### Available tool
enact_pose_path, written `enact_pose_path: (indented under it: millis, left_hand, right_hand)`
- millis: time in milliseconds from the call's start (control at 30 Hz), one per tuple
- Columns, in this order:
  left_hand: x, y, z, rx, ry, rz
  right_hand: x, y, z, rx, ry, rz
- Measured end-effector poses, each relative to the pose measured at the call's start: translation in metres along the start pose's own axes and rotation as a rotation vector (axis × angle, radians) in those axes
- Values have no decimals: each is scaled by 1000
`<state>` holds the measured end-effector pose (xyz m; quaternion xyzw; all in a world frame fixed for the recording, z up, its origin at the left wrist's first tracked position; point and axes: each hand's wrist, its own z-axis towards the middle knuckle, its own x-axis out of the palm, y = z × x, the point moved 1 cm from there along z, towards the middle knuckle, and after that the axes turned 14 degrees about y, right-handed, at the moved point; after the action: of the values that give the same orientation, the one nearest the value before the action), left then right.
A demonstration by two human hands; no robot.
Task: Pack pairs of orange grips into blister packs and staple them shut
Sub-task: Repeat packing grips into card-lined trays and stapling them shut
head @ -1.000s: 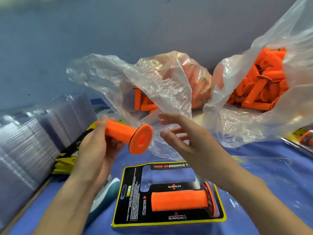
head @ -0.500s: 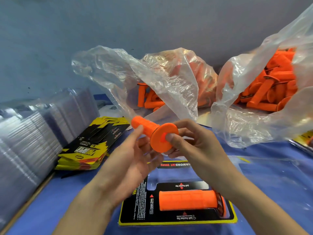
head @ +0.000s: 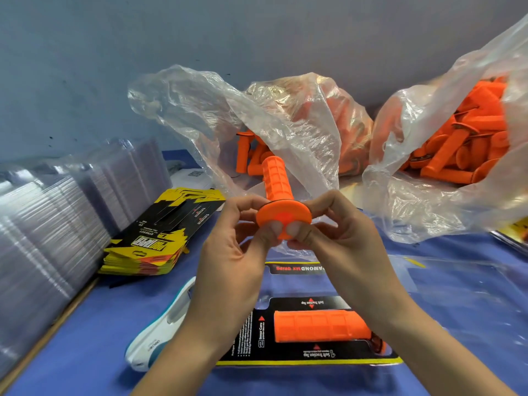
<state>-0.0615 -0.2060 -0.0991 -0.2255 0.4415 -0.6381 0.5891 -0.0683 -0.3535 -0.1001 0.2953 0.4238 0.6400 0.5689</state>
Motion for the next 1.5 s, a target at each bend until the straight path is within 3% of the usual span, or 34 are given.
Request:
enact_pose_path:
  millis: [200,433,533,667,867,1100,1333,1500]
  left_hand:
    - [1,-6,0,0,-27,-1]
    - [9,-12,-2,88,-99,101]
    - [3,-12,1,98,-49,65]
    - [-15,-13,4,119,53,105]
    - [-33,-14,5,153,275,211]
    - [-34,-1,10,-80,380,-307]
    - [-40,9,8,-119,382,-63]
    - [-51,19,0,-168,474,105]
  right_hand:
    - [5,4,1,-27,17,-5]
    - [11,5,-4,-24,-136,-22]
    - [11,12,-3,-38,-126,-51]
    - [-7,20,0,-52,78,-65]
    - [-41,14,9,77,35,248]
    - [-48,6,9,50,-47,336]
    - [-47,-1,-2,98,31,100]
    - [-61,-5,-12,145,243,-237]
